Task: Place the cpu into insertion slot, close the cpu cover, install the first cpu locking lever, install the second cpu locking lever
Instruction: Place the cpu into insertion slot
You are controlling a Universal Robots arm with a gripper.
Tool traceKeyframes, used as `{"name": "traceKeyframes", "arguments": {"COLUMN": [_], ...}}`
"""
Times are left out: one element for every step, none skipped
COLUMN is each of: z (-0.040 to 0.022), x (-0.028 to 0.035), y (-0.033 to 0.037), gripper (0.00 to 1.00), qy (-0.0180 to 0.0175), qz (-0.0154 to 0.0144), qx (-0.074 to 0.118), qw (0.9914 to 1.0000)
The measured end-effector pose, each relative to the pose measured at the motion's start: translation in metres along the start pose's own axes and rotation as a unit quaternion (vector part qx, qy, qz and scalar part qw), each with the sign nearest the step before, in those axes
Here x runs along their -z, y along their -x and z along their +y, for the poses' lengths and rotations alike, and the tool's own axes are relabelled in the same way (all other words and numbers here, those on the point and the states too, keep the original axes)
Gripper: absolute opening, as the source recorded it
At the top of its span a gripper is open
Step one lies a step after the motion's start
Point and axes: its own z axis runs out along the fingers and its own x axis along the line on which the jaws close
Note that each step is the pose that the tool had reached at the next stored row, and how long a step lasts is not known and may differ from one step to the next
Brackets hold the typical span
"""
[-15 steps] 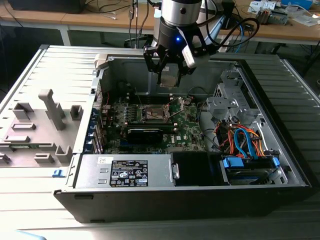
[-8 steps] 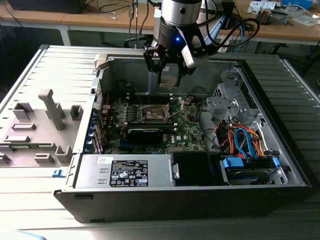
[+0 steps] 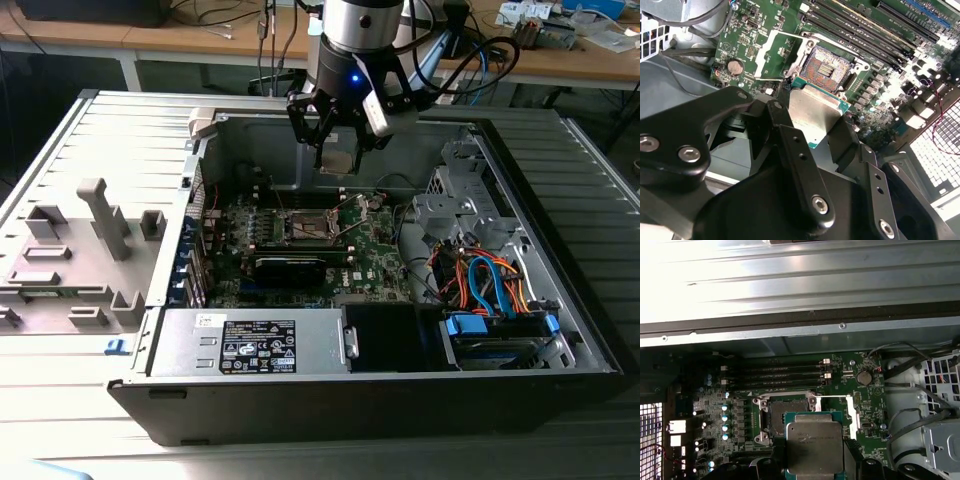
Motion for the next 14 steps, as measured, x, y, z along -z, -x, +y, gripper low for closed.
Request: {"name": "traceKeyframes", "arguments": {"z": [0.0, 0.0, 0.0, 0.0, 0.0, 0.0, 0.0, 0.0, 0.0, 0.0, 0.0, 0.0, 0.0, 0.0], "x": [0.0, 0.0, 0.0, 0.0, -0.0001, -0.0001, -0.0001, -0.0001, -0.0001, -0.0001, -0.0002, -0.0002, -0.0002, -0.0002], "y": [0.0, 0.0, 0.0, 0.0, 0.0, 0.0, 0.0, 0.0, 0.0, 0.0, 0.0, 0.0, 0.0, 0.0], "gripper": [0.55, 0.55, 0.55, 0.55, 0.55, 0.55, 0.55, 0.55, 0.55, 0.55, 0.55, 0.55, 0.55, 0.55], "qy": [0.0, 0.0, 0.0, 0.0, 0.0, 0.0, 0.0001, 0.0001, 0.0001, 0.0001, 0.0001, 0.0001, 0.0001, 0.0001], "qz": [0.0, -0.0001, -0.0002, -0.0002, -0.0002, -0.0003, -0.0003, -0.0003, -0.0003, -0.0004, -0.0004, -0.0004, -0.0004, -0.0005], "qx": [-0.001, -0.001, -0.002, -0.002, -0.003, -0.003, -0.003, -0.004, -0.004, -0.004, -0.005, -0.005, -0.005, -0.006], "qw": [1.0, 1.0, 1.0, 1.0, 1.0, 0.99999, 0.99999, 0.99999, 0.99999, 0.99999, 0.99999, 0.99999, 0.99999, 0.99998]}}
